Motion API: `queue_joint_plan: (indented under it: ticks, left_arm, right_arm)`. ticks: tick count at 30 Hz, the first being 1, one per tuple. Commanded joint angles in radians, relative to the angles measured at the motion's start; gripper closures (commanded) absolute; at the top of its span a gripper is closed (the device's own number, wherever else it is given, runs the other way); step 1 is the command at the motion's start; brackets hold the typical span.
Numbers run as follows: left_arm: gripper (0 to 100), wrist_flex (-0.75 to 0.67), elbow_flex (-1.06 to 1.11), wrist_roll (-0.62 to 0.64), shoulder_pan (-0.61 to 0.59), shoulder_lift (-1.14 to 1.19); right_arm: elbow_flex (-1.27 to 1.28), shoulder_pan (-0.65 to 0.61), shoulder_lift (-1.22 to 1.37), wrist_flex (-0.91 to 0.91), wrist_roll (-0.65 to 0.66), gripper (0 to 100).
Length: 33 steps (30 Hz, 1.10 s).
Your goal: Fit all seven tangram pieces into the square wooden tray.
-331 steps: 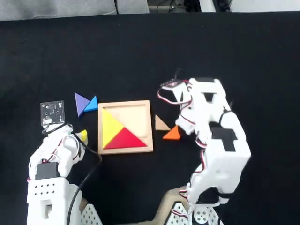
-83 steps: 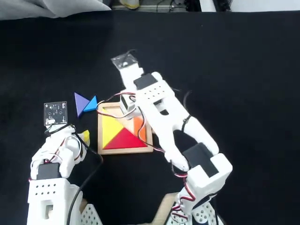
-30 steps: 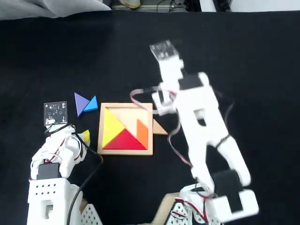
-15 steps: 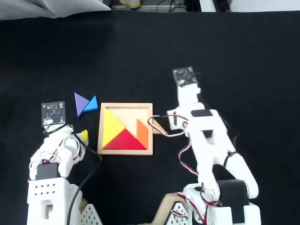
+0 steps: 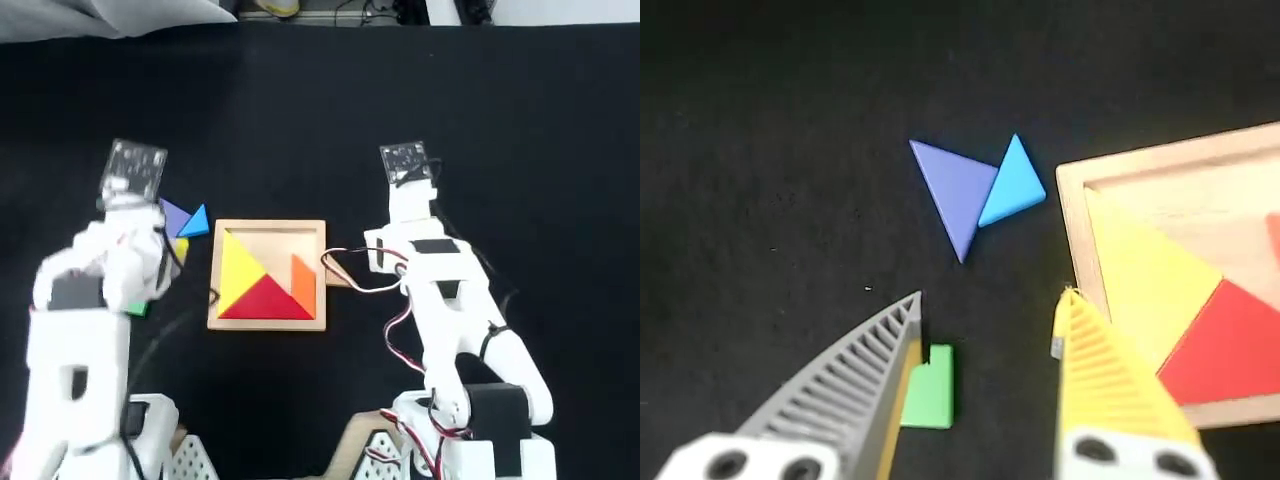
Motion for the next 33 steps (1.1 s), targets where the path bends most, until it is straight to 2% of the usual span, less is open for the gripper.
queue_joint_plan:
  ticks: [1, 4, 7, 12, 17, 24, 28, 33]
  left_arm:
    - [79, 0.068, -0.282, -0.078, 0.019, 0.292]
    - [78, 0.066, -0.390, -0.107, 0.015, 0.466]
    - [78, 0.064, -0.495, -0.086, 0.015, 0.647]
    - [78, 0.034, -0.687, 0.147, -0.067, 0.927]
    - [78, 0.041, -0.814, 0.227, -0.111, 1.129]
    - [78, 0.032, -0.857, 0.247, -0.071, 1.175]
    - [71, 0.032, -0.875, 0.290, -0.048, 1.186]
    - [70, 0.032, -0.871, 0.310, -0.045, 1.188]
  right_arm:
    - [0.001, 0.015, -0.054, -0.021, 0.008, 98.3]
    - [0.001, 0.015, -0.054, -0.021, 0.008, 98.3]
    - [0.001, 0.015, -0.053, -0.021, 0.009, 98.3]
    - [0.001, 0.015, -0.053, -0.021, 0.009, 98.3]
    - [0.002, 0.015, -0.053, -0.031, 0.009, 98.3]
    - [0.010, 0.014, -0.053, -0.049, 0.009, 98.3]
    - [0.010, 0.014, -0.053, -0.049, 0.009, 98.3]
    - [0.010, 0.014, -0.053, -0.049, 0.009, 98.3]
